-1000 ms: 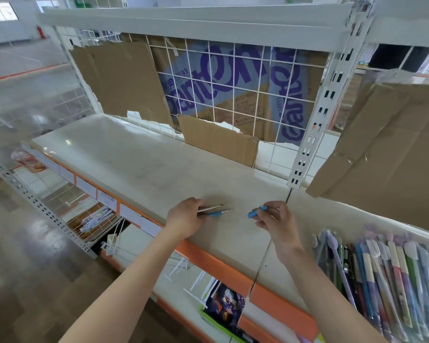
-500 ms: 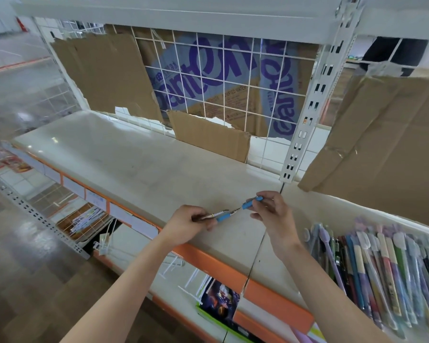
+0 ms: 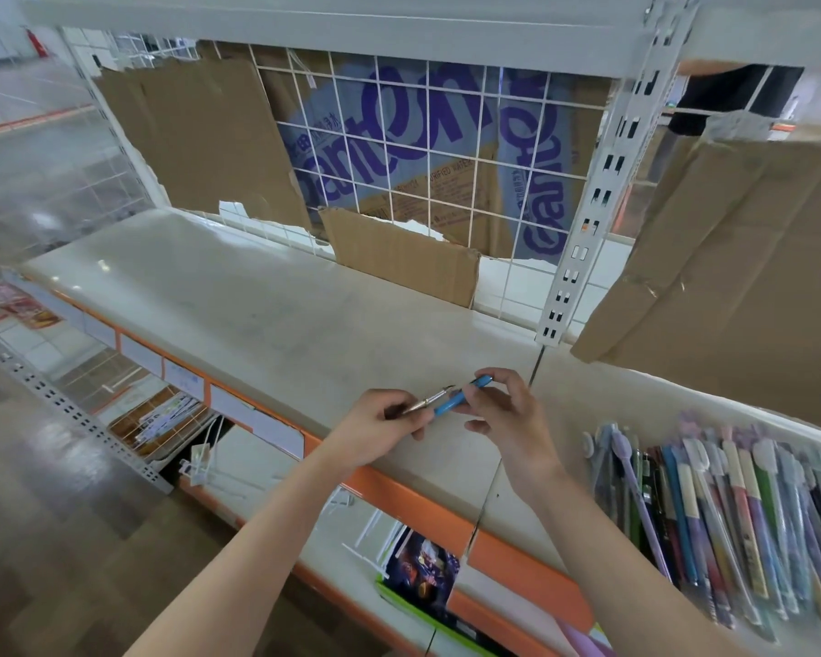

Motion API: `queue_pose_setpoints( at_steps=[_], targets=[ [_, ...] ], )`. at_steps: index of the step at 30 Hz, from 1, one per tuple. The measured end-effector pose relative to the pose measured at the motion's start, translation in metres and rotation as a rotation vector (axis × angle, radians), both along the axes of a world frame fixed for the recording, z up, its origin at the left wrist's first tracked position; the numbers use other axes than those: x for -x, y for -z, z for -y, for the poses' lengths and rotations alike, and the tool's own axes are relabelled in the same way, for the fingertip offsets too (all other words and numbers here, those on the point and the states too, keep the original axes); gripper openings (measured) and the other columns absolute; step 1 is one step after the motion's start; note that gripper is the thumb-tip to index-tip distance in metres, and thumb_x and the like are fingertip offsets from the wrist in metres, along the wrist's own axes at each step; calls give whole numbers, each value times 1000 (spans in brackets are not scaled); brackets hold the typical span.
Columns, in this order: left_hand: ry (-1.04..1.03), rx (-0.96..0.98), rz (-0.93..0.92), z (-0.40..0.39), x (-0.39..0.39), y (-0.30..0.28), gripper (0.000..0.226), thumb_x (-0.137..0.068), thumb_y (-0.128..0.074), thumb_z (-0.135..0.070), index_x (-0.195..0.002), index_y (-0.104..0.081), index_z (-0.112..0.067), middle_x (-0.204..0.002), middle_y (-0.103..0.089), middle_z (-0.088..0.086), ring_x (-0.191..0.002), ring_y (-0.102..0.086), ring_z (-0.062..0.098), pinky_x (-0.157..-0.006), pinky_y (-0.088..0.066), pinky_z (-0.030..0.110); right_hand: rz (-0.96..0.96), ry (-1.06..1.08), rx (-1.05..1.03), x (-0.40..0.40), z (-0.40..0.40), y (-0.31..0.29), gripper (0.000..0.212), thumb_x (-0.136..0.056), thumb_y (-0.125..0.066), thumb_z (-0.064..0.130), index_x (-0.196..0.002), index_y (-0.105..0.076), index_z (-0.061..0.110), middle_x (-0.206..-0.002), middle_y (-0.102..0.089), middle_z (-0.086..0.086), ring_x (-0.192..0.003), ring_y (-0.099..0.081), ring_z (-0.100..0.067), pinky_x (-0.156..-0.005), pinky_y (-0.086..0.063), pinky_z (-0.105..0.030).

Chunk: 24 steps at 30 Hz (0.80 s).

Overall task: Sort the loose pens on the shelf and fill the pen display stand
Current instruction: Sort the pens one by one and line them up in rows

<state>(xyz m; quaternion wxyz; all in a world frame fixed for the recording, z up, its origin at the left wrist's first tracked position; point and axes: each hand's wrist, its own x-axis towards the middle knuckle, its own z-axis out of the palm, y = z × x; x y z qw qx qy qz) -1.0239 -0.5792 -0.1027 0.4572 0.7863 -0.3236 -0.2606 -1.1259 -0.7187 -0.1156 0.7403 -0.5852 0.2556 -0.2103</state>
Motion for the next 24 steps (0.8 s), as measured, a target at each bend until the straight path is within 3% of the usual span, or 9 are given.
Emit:
queue_pose_setpoints(
  at_steps=[6,12,17,20,24],
  targets=[
    [-83,42,-212,8,6,-2,26,-91,-57,-14,-65,-55,-12,-48,-51,-13,-45,-39,0,-48,-28,16,77,37,56,-4,-10,-4,17,-90,-58,5,-95,-47,17,-80,-73,-3,-76,-67,-10,-60,-47,-14],
    [-97,60,-407,0,0,-2,23,-92,-54,-10,-69,-59,-13,-52,-47,-2,-48,-31,10,-47,-22,21,100,-25,46,-7,-18,0,17,-92,-55,3,-95,-41,14,-83,-72,-8,-77,-67,-15,-67,-49,-17],
    [-109,67,-550,-7,-11,3,24,-93,-51,-11,-71,-60,-11,-51,-44,-3,-39,-25,5,-40,-13,19,165,-109,-2,-18,-20,0,18,-92,-52,1,-99,-43,15,-85,-71,-9,-80,-67,-15,-71,-51,-19],
    [-104,8,-478,-11,-16,4,20,-94,-53,-15,-78,-63,-9,-51,-51,-8,-42,-28,6,-41,-19,18,138,-171,2,-27,-15,0,18,-94,-51,3,-103,-44,15,-86,-72,-6,-81,-67,-14,-70,-51,-19],
    [-193,-84,-248,-10,-34,2,22,-93,-56,-23,-82,-68,-8,-52,-53,-14,-50,-34,6,-47,-27,14,-7,-192,103,-48,-9,4,19,-93,-54,7,-105,-46,20,-81,-71,-1,-74,-66,-10,-60,-47,-17]
  ],
)
